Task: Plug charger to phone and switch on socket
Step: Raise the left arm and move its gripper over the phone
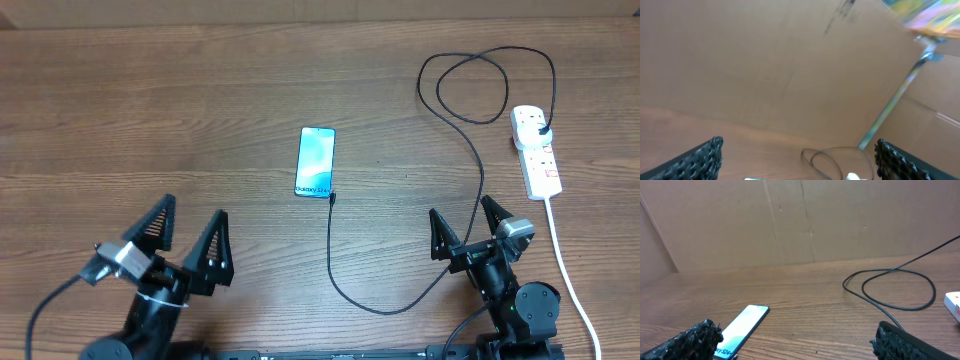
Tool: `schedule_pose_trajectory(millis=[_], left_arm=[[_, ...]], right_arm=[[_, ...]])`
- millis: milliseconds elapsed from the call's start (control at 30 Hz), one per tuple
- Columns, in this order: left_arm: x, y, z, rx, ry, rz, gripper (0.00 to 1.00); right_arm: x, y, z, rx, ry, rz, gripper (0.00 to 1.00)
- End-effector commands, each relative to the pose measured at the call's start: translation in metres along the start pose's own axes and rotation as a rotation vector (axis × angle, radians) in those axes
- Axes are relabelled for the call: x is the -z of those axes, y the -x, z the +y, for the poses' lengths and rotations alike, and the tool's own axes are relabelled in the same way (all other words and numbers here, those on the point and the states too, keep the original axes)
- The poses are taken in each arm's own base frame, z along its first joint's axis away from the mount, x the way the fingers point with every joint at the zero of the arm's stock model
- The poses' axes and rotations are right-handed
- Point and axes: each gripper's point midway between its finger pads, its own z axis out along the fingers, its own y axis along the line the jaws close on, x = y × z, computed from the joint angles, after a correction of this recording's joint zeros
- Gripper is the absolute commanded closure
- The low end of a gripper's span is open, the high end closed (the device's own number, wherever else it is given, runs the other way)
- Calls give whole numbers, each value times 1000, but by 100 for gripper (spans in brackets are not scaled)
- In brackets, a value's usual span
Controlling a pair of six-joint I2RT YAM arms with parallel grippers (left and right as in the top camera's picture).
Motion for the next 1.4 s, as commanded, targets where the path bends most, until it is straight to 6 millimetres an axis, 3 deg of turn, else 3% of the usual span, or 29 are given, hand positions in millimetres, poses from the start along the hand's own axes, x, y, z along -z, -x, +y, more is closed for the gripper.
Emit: schedule_pose_trajectory(millis=[0,233,333,500,600,933,1133,1233,1367], left_arm=[[-13,12,7,-74,90,80,0],[-43,-20,36,-24,256,518,0],[-59,-31,30,39,196,611,0],[-79,-42,3,122,-27,684,0],[-87,-47,8,128,-32,699,0],[-90,-52,29,63,99,757,0],[-84,-58,41,-50,299,956,0],[-81,-71,46,-97,401,1136,0],[-92,-93,30,-34,323,1239,0]], right_arm=[[0,-3,-1,-2,-3,-1,0],[0,-3,-1,-2,-3,-1,0],[0,-3,-1,-2,-3,-1,0],[0,-3,-1,-2,-3,-1,0],[0,-3,-1,-2,-3,-1,0],[0,-3,-1,-2,-3,-1,0],[0,-3,-1,-2,-3,-1,0],[0,-3,-1,-2,-3,-1,0],[0,-3,-1,-2,-3,-1,0]])
